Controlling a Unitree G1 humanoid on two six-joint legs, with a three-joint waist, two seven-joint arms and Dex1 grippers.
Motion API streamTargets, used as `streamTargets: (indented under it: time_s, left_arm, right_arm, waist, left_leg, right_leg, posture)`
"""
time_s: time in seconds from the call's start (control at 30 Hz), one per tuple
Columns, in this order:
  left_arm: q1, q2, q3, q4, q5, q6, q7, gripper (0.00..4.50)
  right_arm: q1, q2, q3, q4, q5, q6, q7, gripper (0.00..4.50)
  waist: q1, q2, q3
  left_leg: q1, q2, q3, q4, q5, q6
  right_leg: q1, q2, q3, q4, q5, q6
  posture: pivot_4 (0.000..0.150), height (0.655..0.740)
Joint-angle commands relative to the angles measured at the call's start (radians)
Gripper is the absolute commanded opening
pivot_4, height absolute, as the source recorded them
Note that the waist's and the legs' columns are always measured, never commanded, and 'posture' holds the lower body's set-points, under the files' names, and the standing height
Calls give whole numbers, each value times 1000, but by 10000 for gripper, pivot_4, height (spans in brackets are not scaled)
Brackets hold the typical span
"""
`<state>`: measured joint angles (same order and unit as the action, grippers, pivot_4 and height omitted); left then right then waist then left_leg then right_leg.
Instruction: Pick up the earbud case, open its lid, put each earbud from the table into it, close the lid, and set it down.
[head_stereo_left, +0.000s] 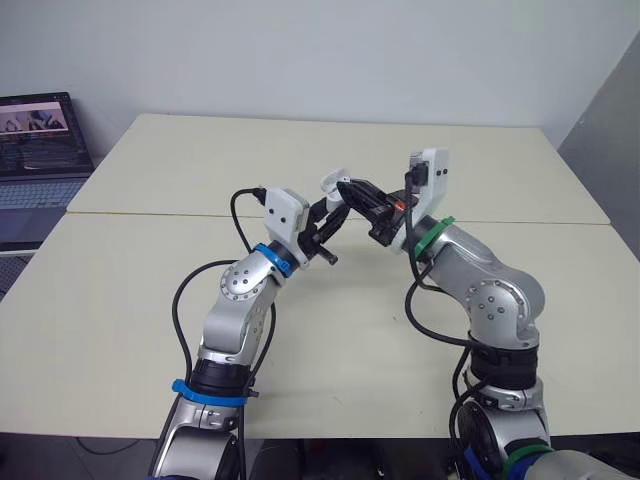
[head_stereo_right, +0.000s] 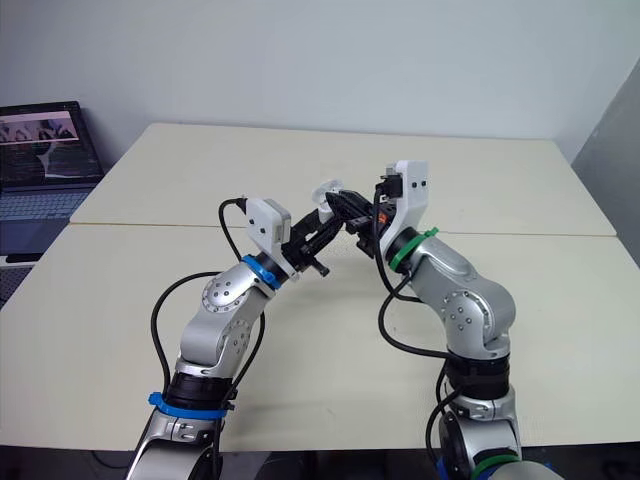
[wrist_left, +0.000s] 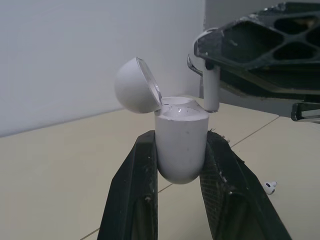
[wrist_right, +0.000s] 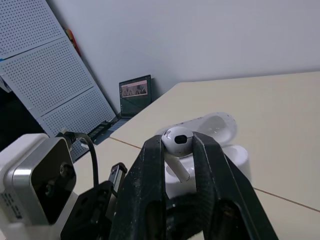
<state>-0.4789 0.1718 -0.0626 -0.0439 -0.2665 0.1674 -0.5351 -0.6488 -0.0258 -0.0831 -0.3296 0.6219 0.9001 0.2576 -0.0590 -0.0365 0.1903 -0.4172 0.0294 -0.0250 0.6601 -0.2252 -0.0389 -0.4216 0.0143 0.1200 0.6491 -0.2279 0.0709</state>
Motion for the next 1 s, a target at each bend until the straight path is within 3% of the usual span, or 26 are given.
streamTargets:
  time_s: [0.03,0.6,0.77,0.93,1.0]
  left_arm:
    - [-17,-6,-4,-32,0,-24,-1,7479]
    - [-36,-10,-7,-31,-2,-29,2,7479]
    - [-42,-13,-10,-28,-1,-31,1,7479]
    - [-41,-15,-12,-25,-1,-32,0,7479]
    - [-27,-9,-8,-27,1,-31,0,7479]
  right_arm:
    - [-26,5,-1,-8,27,-21,1,3965]
    - [3,-43,59,26,-16,-21,-11,3965]
    - [2,-51,58,34,-30,-32,-21,20587]
    - [-1,-61,44,33,-20,-51,-13,20587]
    - [-1,-93,-3,-14,61,-22,32,20587]
  waist:
    - [0,0,0]
    - [-1,0,0]
    - [-1,0,0]
    - [0,0,0]
    - [0,0,0]
  left_leg:
    - [0,0,0,0,0,0]
    - [0,0,0,-1,0,0]
    - [0,0,0,-1,0,0]
    - [0,0,0,-1,0,0]
    - [0,0,0,-1,0,0]
  right_leg:
    - [0,0,0,0,0,0]
    - [0,0,0,0,0,0]
    - [0,0,0,-1,0,0]
    - [0,0,0,-1,0,0]
    - [0,0,0,-1,0,0]
  posture:
    - [1500,7400]
    - [1500,7400]
    - [1500,7400]
    - [1500,7400]
    - [1500,7400]
